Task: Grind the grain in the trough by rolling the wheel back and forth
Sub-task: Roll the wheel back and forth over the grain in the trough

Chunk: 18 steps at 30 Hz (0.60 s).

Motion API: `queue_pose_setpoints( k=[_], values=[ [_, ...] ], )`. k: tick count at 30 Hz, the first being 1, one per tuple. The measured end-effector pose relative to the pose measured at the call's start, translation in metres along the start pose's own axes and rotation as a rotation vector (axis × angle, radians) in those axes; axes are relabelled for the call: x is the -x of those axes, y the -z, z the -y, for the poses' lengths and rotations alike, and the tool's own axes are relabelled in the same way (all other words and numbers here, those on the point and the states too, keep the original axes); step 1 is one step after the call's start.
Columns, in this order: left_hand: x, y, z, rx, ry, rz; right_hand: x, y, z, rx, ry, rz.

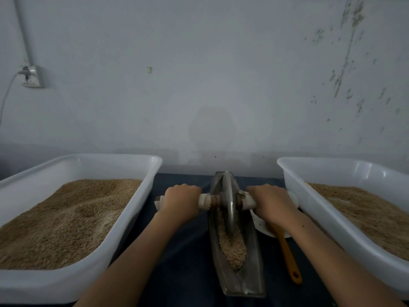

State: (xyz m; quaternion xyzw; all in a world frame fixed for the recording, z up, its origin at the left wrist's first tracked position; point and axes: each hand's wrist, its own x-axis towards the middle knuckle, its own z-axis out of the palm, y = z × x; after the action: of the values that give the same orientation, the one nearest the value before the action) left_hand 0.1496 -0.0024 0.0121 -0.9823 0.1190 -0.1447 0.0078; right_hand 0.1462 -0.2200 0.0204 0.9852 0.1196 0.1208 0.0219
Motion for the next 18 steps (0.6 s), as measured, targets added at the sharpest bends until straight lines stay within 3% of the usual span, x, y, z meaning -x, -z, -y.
queue_pose_setpoints(
  k=[7, 10, 14, 18],
  values=[
    [-0.006, 0.009, 0.006, 0.089, 0.003, 0.444, 0.004, 0.023, 0.001, 0.023, 0.019, 0.368],
    [-0.007, 0.009, 0.007, 0.144, -0.019, 0.530, 0.006, 0.027, 0.002, 0.016, 0.027, 0.440],
    [-0.007, 0.007, 0.007, 0.110, -0.017, 0.426, 0.004, 0.023, 0.003, 0.034, 0.018, 0.369],
    [-0.004, 0.001, 0.005, 0.033, -0.008, 0.155, 0.002, 0.010, 0.004, 0.058, 0.003, 0.109]
  ],
)
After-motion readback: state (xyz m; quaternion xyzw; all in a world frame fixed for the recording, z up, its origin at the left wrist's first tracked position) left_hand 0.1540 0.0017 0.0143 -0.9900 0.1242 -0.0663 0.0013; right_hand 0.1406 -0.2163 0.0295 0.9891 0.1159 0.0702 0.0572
